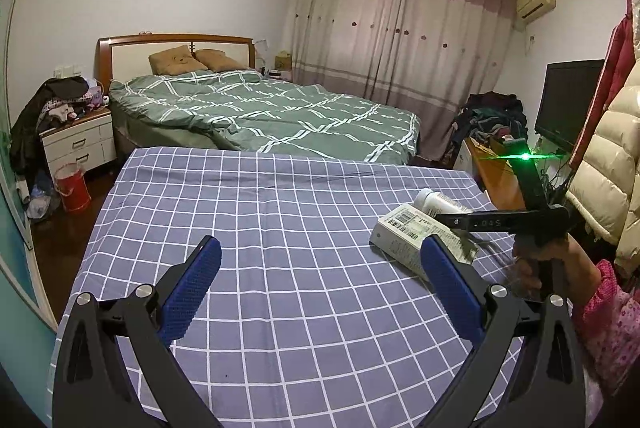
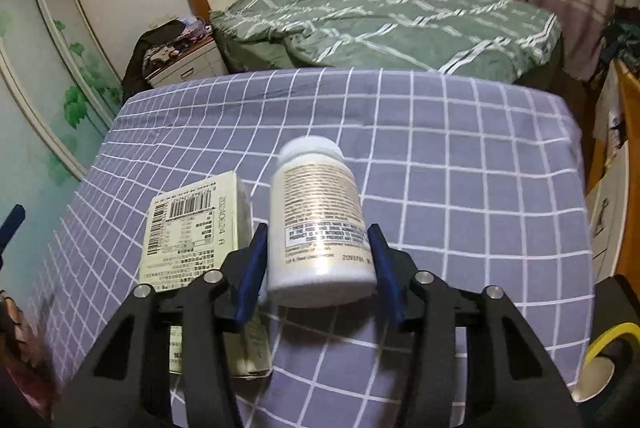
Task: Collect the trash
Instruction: 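Carry the pill bottle over the bin and open the right tool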
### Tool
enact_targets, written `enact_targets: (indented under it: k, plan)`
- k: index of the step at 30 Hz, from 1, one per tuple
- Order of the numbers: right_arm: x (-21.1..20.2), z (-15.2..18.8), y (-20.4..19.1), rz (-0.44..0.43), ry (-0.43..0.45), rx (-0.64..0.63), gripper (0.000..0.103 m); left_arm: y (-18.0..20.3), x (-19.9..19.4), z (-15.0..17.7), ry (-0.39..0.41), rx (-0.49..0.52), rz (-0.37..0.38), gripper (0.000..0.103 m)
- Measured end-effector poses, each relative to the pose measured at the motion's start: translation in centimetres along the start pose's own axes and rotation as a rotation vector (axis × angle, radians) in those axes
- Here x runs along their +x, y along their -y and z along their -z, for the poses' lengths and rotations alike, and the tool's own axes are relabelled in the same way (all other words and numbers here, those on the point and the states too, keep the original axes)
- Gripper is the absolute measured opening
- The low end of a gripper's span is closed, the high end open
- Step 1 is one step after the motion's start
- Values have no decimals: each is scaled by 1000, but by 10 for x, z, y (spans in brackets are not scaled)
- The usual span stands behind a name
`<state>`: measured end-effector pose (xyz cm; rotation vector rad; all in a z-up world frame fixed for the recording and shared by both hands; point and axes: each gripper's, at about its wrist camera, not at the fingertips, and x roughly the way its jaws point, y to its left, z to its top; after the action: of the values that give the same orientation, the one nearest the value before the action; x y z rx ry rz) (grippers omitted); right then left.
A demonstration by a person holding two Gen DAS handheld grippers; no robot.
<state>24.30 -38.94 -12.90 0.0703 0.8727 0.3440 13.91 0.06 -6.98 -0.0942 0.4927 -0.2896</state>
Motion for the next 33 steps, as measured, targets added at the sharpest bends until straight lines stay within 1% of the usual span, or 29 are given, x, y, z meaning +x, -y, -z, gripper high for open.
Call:
enact_targets:
  k: [5, 8, 12, 16, 18, 21, 25, 30, 33]
  plan:
    - [-12, 0, 0, -6, 29, 12, 45, 3, 0, 1, -3, 7, -4, 98]
    - [-25, -1, -1, -7, 43, 19, 45, 4, 1, 2, -5, 9, -3, 98]
    - [-53, 4, -2, 2, 66, 24, 45, 6, 1, 3, -9, 14, 2, 98]
    - [-86, 20, 8, 18, 100, 56, 45, 9, -1, 4, -4, 25, 8, 98]
    - [-99, 29, 15, 46, 113, 67, 45, 11, -3, 5, 1, 36, 7, 98]
    - [-124, 49, 33, 130, 140, 93, 45, 15, -5, 6, 6, 52, 9, 98]
    - [-150, 75, 63, 226, 165, 154, 45, 19, -5, 6, -2, 60, 30, 98]
    - [-170, 115, 112, 337, 148, 261, 45, 23, -1, 8, -37, 57, 97, 98]
    - [-175, 135, 132, 404, 127, 304, 45, 29, 3, 10, -60, 67, 112, 98]
